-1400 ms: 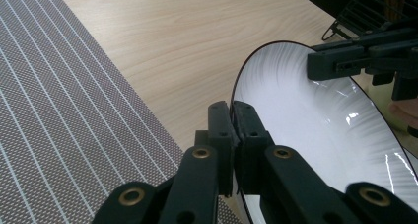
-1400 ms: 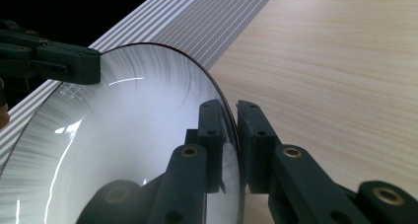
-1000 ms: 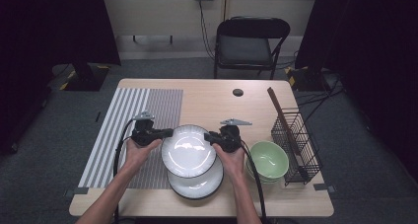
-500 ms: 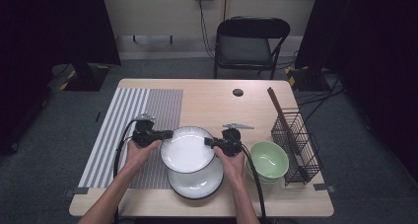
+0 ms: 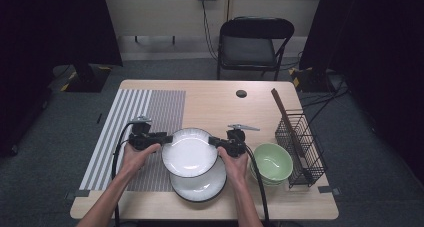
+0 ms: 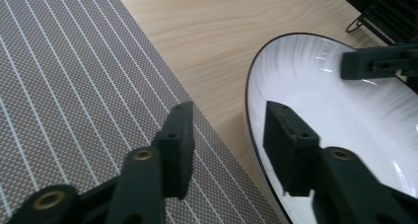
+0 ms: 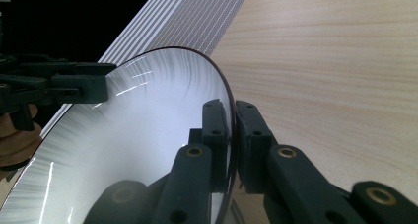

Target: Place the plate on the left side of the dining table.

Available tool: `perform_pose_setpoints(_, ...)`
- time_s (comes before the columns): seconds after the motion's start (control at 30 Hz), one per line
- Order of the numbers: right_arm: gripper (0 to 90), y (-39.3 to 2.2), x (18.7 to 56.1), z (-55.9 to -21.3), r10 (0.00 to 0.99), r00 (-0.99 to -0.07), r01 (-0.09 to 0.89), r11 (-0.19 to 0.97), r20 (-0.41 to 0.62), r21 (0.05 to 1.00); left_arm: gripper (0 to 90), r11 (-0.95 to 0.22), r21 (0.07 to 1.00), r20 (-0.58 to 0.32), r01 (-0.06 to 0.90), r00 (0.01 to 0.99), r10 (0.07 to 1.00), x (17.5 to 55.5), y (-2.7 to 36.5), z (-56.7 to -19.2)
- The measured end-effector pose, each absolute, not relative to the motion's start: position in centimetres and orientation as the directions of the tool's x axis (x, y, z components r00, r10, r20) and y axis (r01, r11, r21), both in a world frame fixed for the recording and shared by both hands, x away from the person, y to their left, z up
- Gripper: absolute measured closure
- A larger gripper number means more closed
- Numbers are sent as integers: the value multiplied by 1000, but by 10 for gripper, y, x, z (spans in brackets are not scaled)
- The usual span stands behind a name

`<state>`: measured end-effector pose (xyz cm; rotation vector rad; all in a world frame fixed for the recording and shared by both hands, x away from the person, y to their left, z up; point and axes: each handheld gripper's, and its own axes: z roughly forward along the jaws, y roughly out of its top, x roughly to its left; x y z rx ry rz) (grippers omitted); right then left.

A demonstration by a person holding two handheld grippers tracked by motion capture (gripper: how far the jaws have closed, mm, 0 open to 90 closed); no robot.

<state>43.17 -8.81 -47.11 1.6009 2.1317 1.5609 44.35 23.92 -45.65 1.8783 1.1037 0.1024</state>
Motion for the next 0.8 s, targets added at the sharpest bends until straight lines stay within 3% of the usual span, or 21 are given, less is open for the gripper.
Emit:
perform_pose_setpoints(0.1,844,-88,431,-471,743,-465,685,-43,482,727,503,-183,746,-332,640,596,731,437,242,-453)
perform_pose_setpoints(0.47,846,-88,431,-470,748,-474,674,-31,464,738,555,-177,744,-369,645,617,695,417,248,-455)
perform_pose_setpoints(0.57,846,-88,430,-470,749,-476,672,-29,462,740,606,-173,739,-385,651,619,685,418,244,-460)
perform_pose_setpoints(0.63,846,-88,430,-470,749,-474,672,-31,462,740,691,-180,741,-377,647,622,686,417,241,-460)
perform_pose_setpoints(0.8,847,-88,429,-470,753,-478,659,-33,452,751,731,-173,754,-355,634,613,706,419,238,-458)
